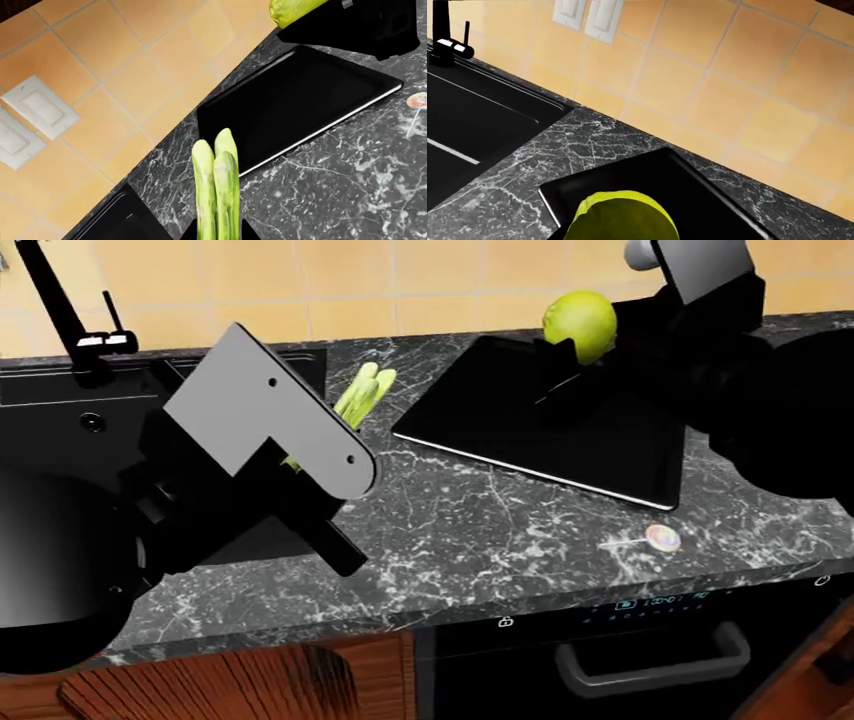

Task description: Pick up the fruits and vegetables and place them in the sink. Turn on the sink faucet to wash them. Then turn the sink off and put them in the tray.

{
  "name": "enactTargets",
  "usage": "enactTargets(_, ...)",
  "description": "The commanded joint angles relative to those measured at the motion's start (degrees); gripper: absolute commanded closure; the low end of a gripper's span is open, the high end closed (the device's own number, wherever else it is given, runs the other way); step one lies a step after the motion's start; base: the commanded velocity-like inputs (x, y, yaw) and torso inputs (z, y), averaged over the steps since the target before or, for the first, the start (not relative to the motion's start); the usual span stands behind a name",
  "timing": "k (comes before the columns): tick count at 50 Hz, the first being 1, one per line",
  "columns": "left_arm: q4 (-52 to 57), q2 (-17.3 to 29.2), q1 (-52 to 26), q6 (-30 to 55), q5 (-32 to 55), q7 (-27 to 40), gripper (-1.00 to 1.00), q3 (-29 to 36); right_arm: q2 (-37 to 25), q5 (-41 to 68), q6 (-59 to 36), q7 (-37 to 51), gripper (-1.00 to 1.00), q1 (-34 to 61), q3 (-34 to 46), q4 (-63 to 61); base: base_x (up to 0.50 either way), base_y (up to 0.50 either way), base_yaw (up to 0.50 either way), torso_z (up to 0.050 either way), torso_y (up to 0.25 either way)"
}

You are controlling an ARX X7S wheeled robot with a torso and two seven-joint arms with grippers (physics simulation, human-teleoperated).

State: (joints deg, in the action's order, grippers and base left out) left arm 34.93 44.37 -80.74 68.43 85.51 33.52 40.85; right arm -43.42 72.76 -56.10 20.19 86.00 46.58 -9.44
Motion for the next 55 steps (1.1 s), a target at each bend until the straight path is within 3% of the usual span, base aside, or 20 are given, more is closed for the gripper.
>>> enactTargets(1,0.0,0.1,0.1,-0.2,-0.4,0.0,1.00,0.3,0.3,-1.3,0.1,-0.9,1.00,0.0,0.3,0.2,0.00,0.00,-0.50,0.000,0.000)
enactTargets(11,-0.2,-0.5,-0.4,0.1,0.1,0.7,1.00,0.8,0.0,-0.1,0.4,-0.7,1.00,-0.4,-0.2,-0.2,0.00,0.00,-0.50,0.000,0.000)
enactTargets(37,-0.1,-0.2,-2.9,1.0,3.0,2.4,1.00,0.9,1.7,-2.8,0.9,-3.5,1.00,0.7,1.8,0.9,0.25,-0.40,0.00,0.000,0.000)
enactTargets(49,-0.1,-0.5,-3.1,0.8,2.7,2.2,1.00,1.2,1.8,-4.1,1.2,-4.1,1.00,0.9,2.6,0.5,0.28,-0.03,0.42,0.000,0.001)
enactTargets(55,-0.6,-1.8,-4.2,1.3,3.5,3.0,1.00,1.7,1.9,-2.0,0.3,-4.2,1.00,0.9,2.1,0.9,0.10,0.10,0.00,0.000,0.002)
